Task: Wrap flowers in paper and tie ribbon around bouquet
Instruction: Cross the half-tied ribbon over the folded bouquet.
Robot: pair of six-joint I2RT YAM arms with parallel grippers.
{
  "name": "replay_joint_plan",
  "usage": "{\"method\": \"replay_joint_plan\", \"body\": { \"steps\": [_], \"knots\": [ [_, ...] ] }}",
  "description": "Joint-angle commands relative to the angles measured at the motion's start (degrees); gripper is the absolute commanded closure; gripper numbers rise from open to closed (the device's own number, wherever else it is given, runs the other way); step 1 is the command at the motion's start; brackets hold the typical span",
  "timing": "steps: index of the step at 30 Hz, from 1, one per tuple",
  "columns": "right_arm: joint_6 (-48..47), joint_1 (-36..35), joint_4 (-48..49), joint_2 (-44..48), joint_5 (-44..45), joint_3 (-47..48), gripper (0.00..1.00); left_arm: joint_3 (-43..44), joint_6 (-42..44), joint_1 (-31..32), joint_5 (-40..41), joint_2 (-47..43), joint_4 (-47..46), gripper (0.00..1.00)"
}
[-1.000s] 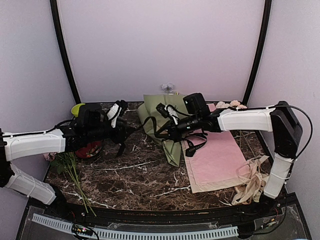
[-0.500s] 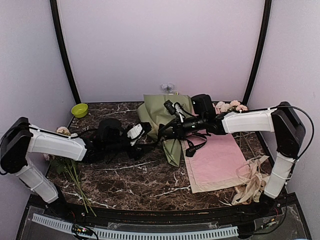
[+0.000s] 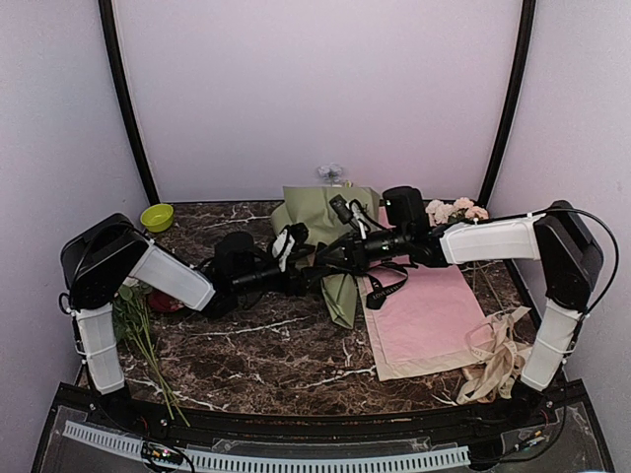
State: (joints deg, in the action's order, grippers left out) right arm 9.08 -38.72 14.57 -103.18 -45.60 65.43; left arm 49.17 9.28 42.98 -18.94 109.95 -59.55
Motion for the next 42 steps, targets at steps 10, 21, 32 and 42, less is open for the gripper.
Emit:
{"method": "replay_joint_plan", "body": {
  "steps": [10,21,32,42],
  "knots": [
    [0.72,0.57,2.53,0.16,-2.21,-0.47,1.0,3.94,-4.11,-0.09,2.01,4.03,-3.91,0.52],
    [0.88,0.83,2.53,0.17,-1.35,-0.68,1.0,5.23,-6.3,-0.05,-3.18,6.06,-4.84,0.87],
    [-0.94,5.7,-14.32,6.39,14.15,0.23,0.66,4.57,-5.69,0.17,-0.73,6.42,-4.09,1.0],
    [4.91,16.32,-36.6,9.3,46.15,-1.03,0.55,4.46,-1.45,0.61,1.25,5.84,-1.89,1.0]
  ]
}}
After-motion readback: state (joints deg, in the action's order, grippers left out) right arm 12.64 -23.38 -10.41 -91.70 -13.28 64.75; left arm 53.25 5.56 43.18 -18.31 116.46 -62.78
